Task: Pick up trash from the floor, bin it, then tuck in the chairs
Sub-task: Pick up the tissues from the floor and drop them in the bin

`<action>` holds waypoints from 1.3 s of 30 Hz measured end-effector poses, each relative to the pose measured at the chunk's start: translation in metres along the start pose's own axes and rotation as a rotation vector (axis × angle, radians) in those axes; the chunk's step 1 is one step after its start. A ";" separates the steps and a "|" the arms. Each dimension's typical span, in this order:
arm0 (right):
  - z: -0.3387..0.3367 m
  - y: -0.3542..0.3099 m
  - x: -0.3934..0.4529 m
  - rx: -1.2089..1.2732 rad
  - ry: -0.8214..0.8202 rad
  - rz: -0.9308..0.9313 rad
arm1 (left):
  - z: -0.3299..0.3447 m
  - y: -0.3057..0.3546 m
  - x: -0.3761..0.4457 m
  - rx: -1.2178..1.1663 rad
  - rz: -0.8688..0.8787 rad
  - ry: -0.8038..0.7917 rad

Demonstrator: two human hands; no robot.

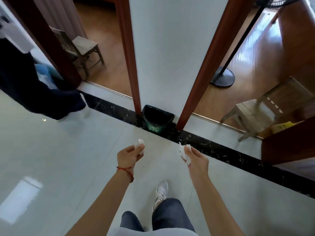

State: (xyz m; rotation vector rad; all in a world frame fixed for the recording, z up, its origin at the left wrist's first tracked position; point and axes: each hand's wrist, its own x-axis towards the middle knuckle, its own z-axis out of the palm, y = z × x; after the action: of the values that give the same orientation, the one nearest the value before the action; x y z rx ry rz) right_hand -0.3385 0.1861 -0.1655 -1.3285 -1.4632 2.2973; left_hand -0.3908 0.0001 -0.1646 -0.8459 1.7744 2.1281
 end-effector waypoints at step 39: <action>0.141 0.032 0.313 -0.021 0.238 0.124 | 0.139 0.010 0.364 0.306 -0.258 -0.103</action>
State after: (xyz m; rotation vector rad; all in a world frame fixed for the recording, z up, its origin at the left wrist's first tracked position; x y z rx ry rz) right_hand -0.6200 0.2315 -0.3595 -1.6756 -1.3671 2.1075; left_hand -0.7269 0.0677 -0.3510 -0.8161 1.7690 1.6573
